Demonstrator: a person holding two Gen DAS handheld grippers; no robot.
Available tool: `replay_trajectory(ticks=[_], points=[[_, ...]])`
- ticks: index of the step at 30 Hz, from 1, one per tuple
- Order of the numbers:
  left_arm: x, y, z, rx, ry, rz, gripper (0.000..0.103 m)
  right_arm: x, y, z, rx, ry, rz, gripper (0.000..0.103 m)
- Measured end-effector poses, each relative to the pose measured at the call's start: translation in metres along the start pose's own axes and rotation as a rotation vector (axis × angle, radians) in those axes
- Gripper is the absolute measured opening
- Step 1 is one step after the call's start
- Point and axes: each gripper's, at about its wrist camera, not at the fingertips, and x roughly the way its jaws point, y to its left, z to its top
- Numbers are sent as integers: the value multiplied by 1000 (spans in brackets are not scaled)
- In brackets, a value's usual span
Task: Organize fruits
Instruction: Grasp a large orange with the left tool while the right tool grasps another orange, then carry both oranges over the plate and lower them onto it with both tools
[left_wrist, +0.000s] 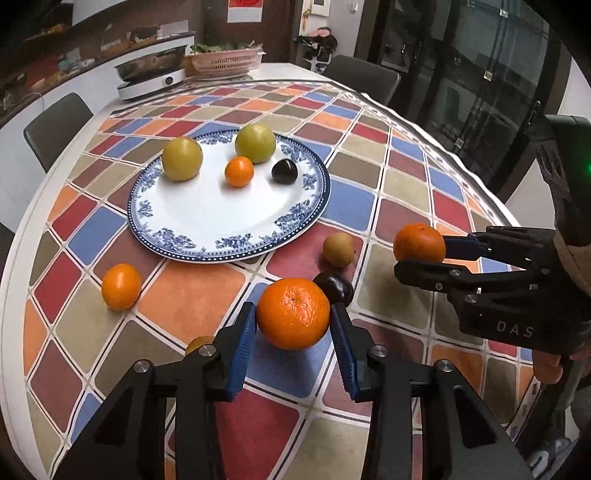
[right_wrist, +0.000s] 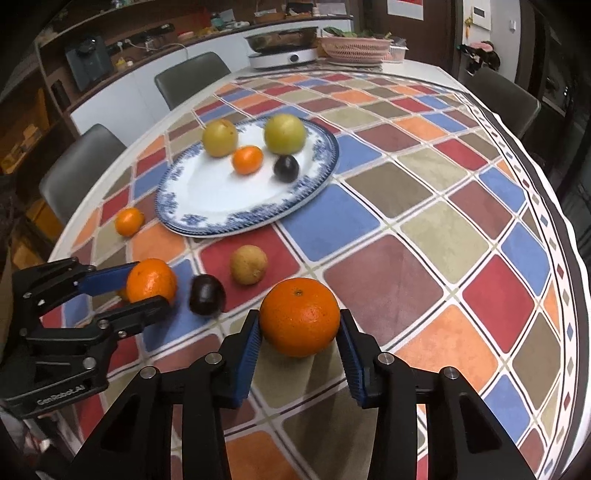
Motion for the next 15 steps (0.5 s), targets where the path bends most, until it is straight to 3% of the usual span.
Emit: replay_trajectory(ticks=[15], points=[[-56,9,7,-12,-129,47,40,-46,36,20,-73,-112,71,42]])
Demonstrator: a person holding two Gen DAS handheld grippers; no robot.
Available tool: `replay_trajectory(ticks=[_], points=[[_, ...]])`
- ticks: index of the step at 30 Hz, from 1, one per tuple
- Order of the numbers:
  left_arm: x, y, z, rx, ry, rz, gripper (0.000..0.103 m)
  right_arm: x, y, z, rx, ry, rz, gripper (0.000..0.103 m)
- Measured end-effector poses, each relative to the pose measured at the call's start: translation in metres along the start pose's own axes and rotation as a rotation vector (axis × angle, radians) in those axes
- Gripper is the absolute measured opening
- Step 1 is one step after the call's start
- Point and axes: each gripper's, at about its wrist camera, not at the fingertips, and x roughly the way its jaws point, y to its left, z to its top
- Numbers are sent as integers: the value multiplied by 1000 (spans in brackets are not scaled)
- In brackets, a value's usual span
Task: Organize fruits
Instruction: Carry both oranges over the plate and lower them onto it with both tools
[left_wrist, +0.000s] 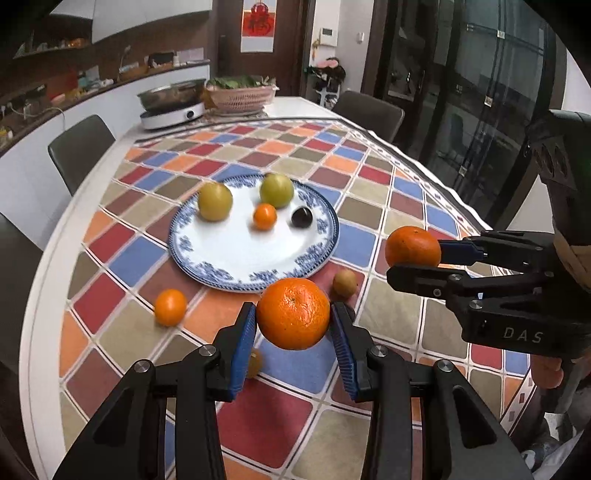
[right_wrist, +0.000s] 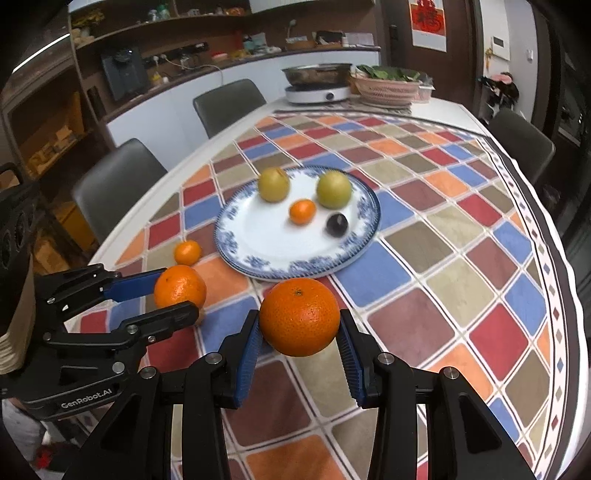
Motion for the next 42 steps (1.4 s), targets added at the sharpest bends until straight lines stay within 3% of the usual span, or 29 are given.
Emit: replay_trajectory(ticks=[19,27,42], points=[[6,42,39,49,-43,55,40,29,25,50,-88,-3,52,42],[35,62,54,51,-2,51,40,58,21,75,-126,7,40,42],[102,90,76,80,114,73,40,131,-1,118,-55,88,39,42]])
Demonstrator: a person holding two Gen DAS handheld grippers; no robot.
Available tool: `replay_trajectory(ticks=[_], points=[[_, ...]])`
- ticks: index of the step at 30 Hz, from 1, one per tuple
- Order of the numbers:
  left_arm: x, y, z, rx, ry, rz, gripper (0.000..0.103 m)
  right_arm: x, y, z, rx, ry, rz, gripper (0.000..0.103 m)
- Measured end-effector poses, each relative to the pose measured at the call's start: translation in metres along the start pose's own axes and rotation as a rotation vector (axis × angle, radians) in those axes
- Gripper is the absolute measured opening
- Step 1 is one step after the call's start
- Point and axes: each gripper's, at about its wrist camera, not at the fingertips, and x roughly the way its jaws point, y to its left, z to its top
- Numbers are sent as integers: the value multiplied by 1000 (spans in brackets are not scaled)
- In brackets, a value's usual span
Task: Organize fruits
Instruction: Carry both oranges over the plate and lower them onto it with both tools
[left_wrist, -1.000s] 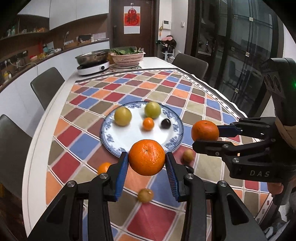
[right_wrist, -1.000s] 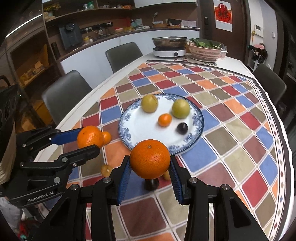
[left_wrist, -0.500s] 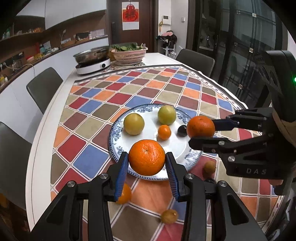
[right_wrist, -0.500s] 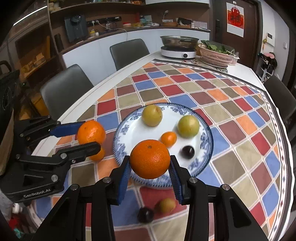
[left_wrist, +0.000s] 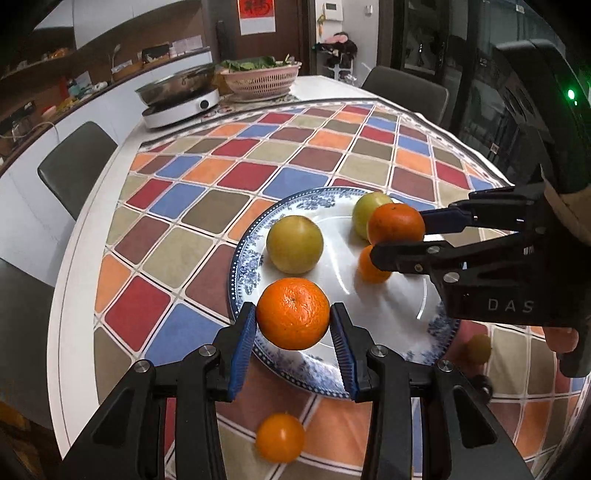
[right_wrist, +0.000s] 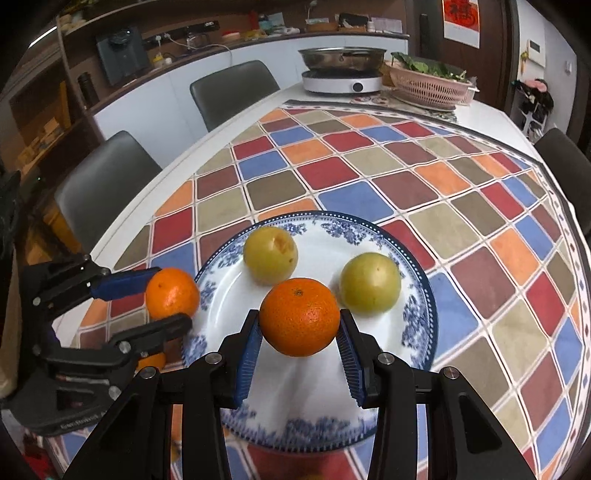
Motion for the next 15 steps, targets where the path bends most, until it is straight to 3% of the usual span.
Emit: replay_trajectory(ticks=[12,15], points=[[27,-3,9,0,59,-21,41,27,-13,13,68,39,31,42],[29,-5,11,-2,65,-28,41,23,-17,12,99,24,51,50]])
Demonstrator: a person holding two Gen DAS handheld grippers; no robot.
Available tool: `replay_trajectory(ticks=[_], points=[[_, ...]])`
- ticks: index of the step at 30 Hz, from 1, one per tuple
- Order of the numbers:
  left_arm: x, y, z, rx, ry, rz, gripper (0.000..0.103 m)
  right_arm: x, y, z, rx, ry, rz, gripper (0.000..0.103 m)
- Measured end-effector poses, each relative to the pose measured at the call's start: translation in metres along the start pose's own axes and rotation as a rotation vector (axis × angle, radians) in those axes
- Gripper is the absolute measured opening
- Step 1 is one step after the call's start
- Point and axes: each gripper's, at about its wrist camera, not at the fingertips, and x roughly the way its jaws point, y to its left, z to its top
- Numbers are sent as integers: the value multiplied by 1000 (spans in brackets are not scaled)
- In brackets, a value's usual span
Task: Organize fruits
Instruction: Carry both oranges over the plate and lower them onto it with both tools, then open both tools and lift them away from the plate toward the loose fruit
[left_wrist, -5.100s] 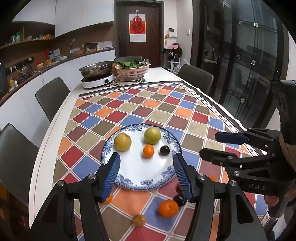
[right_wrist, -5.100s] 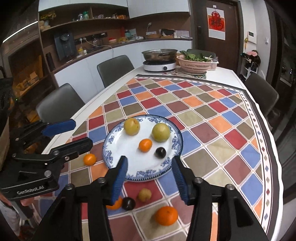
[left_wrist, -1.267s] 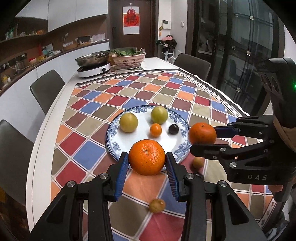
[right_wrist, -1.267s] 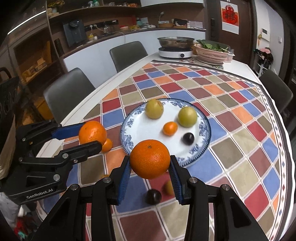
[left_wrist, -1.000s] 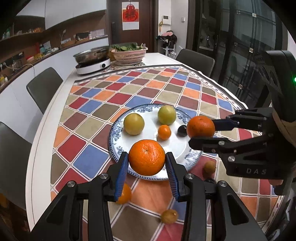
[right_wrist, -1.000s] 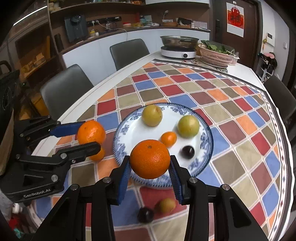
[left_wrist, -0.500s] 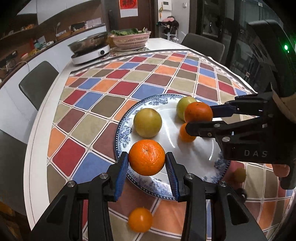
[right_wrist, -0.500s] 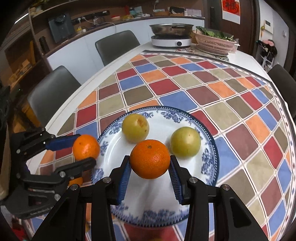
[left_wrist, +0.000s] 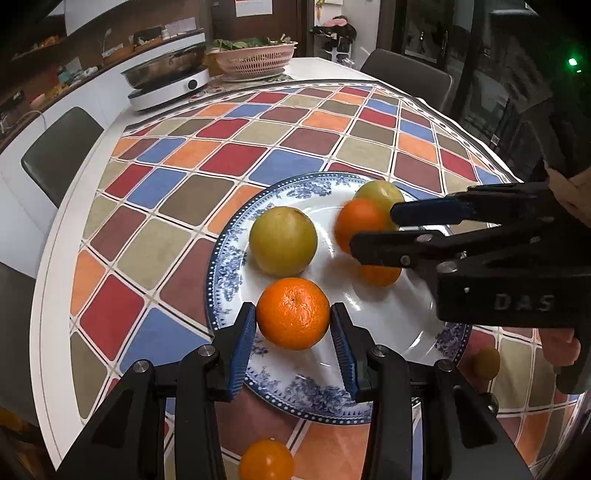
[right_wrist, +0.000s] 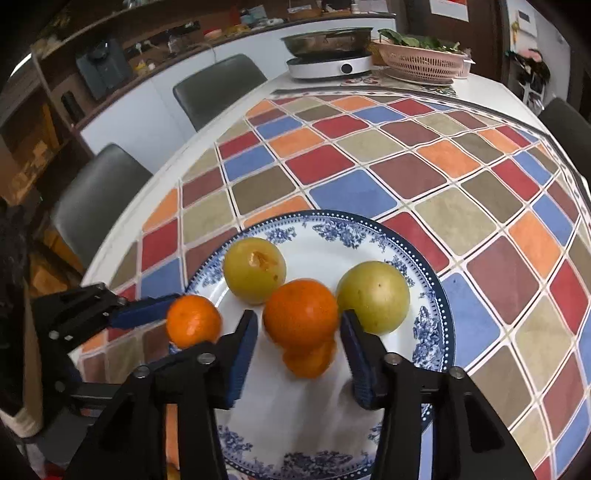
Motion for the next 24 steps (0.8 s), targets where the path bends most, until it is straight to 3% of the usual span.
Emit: replay_trajectory(ticks=[4,15,24], points=[[-9,-1,0,-2,-31,7,48,-11,-1,-2,7,-28,-18,51],[-58,-8,-5,-28,-124,66,48,-54,4,-22,-28,-96,-98,51],[-105,-22,-15,-25,-205,89,49,-94,20,-39,-53,-152,-99,51]])
